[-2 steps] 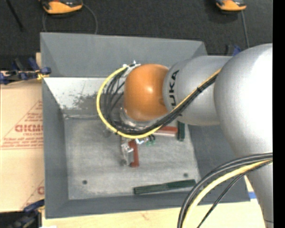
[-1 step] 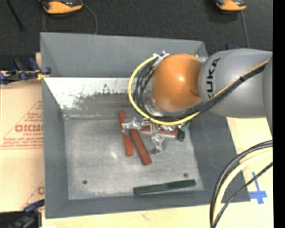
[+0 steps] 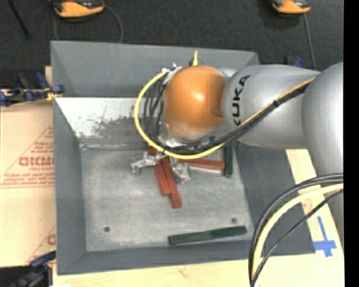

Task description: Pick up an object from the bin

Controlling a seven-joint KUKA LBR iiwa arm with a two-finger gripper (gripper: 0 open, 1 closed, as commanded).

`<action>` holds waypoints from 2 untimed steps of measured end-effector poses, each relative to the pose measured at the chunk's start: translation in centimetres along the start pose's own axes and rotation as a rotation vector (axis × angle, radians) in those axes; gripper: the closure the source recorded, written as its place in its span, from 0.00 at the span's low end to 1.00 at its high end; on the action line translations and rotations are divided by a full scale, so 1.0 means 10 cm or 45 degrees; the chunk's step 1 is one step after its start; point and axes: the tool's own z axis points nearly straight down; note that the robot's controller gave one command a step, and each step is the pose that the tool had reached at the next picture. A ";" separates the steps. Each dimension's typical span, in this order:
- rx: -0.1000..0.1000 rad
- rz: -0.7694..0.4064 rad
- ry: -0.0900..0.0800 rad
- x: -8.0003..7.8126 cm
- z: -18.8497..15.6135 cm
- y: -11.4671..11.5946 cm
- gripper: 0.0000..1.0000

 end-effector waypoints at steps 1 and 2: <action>0.000 0.010 -0.002 0.00 -0.02 -0.03 0.00; -0.002 0.010 0.000 0.00 -0.03 -0.03 1.00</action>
Offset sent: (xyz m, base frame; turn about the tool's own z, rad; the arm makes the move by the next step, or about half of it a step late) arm 0.0000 0.0000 0.0000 0.0000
